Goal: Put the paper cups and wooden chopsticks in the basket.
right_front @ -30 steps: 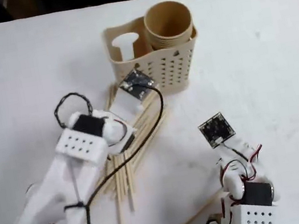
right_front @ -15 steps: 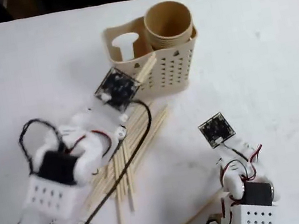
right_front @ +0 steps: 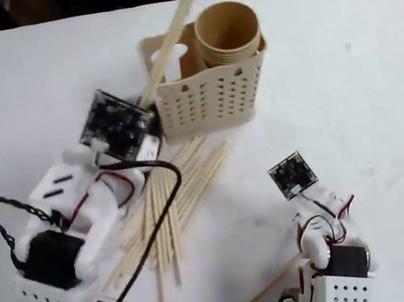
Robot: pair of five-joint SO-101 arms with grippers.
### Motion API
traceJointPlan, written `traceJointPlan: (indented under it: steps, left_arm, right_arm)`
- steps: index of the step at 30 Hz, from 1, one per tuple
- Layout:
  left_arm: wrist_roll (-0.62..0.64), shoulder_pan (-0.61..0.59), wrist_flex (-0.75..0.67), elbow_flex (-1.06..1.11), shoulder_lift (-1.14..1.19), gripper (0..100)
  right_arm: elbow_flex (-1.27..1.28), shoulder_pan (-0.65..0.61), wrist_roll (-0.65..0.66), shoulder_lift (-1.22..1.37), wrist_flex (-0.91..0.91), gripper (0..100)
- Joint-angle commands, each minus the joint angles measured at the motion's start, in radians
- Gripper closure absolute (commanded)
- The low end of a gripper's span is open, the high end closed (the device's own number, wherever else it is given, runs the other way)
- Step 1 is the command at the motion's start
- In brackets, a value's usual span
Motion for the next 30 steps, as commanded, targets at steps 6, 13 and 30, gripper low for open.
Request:
traceJointPlan:
  steps: [6,13,30]
  left_arm:
    - [0.092,-0.015,-0.560,-0.146,0.369,98]
    - [0.238,-0.016,-0.569,-0.459,0.699,98]
    - [0.308,-0.136,-0.552,-0.632,1.064,98]
  right_arm:
    - [0.008,0.004,0.011,-0.012,0.002,98.1]
    - [0.008,0.004,0.011,-0.012,0.002,98.1]
    - [0.008,0.004,0.011,-0.012,-0.005,98.1]
